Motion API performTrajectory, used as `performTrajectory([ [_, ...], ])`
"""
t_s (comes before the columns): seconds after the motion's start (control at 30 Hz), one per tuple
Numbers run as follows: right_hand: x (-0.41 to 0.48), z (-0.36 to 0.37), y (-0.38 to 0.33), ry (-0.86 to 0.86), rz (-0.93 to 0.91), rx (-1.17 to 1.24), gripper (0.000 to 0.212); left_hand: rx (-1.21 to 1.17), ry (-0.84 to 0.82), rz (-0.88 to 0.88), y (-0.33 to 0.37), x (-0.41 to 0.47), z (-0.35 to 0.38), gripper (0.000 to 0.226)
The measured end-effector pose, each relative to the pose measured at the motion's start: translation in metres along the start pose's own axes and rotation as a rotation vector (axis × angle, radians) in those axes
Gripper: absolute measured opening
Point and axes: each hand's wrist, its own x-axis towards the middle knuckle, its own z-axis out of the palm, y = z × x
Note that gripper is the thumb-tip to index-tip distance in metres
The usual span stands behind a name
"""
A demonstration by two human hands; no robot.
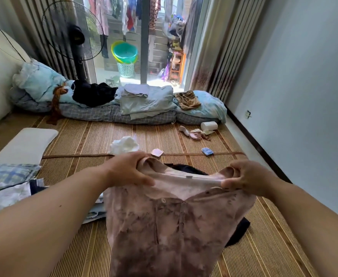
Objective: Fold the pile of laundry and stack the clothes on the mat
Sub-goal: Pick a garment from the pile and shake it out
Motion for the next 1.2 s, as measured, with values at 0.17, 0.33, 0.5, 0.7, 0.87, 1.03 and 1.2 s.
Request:
performTrajectory([
  [0.17,-0.022,0.041,0.017,-0.226,0.092,-0.05,0.024,0.332,-0.223,0.023,-0.035,-0.013,0.039,0.031],
  [0.33,-0.042,0.076,0.027,-0.276,0.177,-0.032,0.018,0.505,-0.384,-0.097,-0.06,-0.022,0.066,0.013],
  [0.5,-0.072,0.108,0.041,-0.253,0.316,0.241,0.024,0.116,-0.454,-0.226,-0.097,-0.041,0.08,0.014],
  [0.7,-0.062,0.13,0.055,-0.112,0.403,0.192,0.034,0.081,-0.362,-0.182,-0.112,-0.018,0.097,0.024],
  [0.87,-0.003,0.156,0.091,0.027,0.456,0.242,0.03,0.075,-0.234,-0.235,-0.129,0.041,0.118,0.027],
  [1.03,0.091,0.21,0.144,0.027,0.503,0.212,0.027,0.149,-0.183,-0.293,-0.167,0.121,0.168,0.022],
  [1.2,0.179,0.272,0.2,-0.038,0.542,0.102,0.029,0.231,-0.082,-0.424,-0.212,0.195,0.235,0.027],
])
